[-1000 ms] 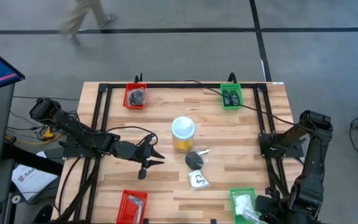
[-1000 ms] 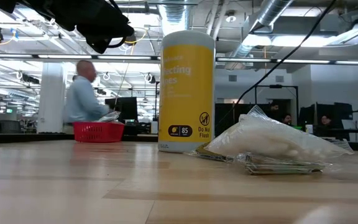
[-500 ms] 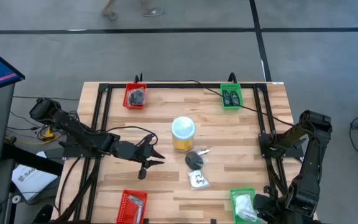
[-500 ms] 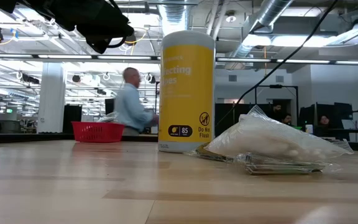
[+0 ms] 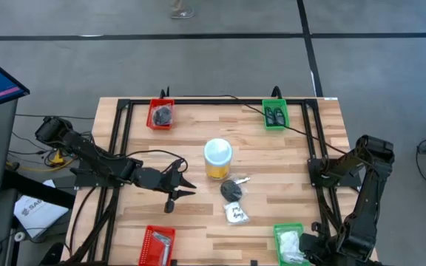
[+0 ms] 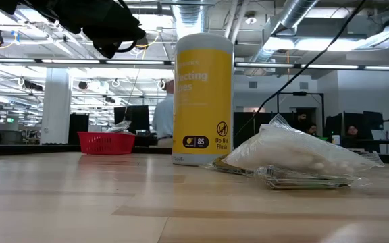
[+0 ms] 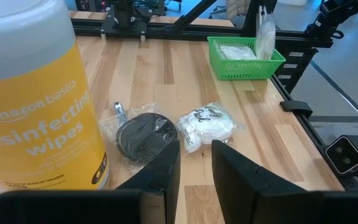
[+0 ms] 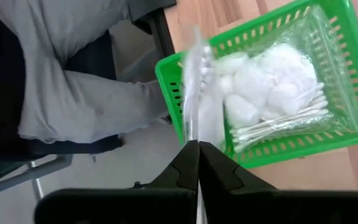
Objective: Pick & Place Travel size toiletries
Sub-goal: Put the white cotton pack into the bottom green bin
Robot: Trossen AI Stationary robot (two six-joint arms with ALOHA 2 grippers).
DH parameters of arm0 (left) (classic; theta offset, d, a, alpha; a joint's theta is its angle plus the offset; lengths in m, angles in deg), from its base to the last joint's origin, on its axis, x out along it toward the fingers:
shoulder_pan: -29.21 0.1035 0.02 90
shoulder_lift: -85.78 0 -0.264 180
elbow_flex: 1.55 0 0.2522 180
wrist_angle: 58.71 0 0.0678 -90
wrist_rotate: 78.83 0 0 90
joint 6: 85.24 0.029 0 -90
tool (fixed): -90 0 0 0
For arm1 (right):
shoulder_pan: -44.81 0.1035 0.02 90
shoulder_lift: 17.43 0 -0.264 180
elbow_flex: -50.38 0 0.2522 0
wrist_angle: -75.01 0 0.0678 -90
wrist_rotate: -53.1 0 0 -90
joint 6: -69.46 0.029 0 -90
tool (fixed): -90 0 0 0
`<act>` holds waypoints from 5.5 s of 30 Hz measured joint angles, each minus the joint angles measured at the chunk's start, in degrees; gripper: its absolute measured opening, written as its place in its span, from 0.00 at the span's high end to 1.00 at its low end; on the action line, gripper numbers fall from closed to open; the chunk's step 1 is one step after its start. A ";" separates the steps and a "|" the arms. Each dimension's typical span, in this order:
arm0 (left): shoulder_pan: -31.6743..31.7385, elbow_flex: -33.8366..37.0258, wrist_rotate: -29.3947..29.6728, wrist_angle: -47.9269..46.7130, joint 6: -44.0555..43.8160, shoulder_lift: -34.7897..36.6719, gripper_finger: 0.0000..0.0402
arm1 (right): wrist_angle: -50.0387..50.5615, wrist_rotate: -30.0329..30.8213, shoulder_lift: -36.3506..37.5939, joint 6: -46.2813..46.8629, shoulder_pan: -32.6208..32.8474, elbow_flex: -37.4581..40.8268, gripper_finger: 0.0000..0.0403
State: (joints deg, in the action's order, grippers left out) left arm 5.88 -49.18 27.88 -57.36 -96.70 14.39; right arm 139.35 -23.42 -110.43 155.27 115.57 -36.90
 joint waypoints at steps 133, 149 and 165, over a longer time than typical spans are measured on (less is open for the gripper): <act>0.00 4.83 -0.03 8.50 0.04 0.00 0.79 | -9.97 -1.10 -18.75 -42.23 -36.46 -0.12 0.45; 0.02 4.83 -0.04 8.50 0.04 0.00 0.79 | -9.54 -1.36 -18.82 -42.24 -36.81 -0.02 0.92; 0.01 4.83 -0.04 8.50 0.04 0.00 0.79 | -2.73 -0.91 -18.36 -40.43 -36.45 -1.14 1.00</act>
State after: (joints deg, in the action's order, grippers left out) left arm 5.89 -44.35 27.83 -48.85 -96.66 14.39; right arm 136.62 -24.33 -128.79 114.83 79.12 -38.04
